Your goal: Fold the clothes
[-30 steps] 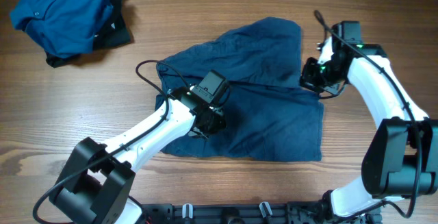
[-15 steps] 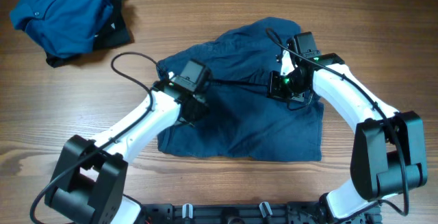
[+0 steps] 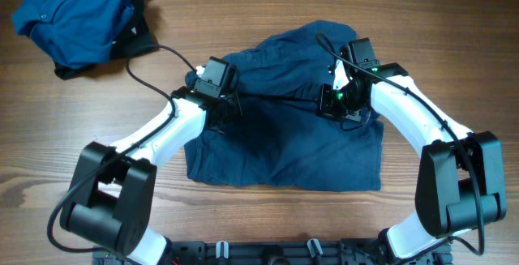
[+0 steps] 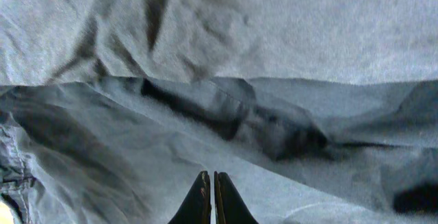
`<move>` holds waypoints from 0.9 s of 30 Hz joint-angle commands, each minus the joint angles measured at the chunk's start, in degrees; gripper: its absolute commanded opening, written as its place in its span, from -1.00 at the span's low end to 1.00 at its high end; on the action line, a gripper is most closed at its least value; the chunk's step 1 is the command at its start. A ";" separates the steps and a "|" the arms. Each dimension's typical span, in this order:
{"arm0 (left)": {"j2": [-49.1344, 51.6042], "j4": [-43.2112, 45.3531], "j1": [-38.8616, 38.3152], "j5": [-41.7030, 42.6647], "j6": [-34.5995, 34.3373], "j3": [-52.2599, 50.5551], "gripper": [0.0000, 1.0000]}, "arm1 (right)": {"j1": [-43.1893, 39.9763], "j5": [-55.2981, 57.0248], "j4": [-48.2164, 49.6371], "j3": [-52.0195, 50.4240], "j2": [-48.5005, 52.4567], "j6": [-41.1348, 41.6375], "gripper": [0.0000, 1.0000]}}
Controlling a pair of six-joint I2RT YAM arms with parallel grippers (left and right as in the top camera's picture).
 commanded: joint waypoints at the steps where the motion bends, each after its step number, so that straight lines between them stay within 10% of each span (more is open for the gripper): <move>1: 1.92 1.46 2.16 -0.79 3.15 -0.26 -0.92 | 0.02 0.81 0.04 -0.59 0.96 0.26 -0.92; 27: 5.90 2.93 5.90 -3.78 4.66 -0.26 -0.92 | -0.02 11.06 2.86 -0.59 6.32 1.70 -0.86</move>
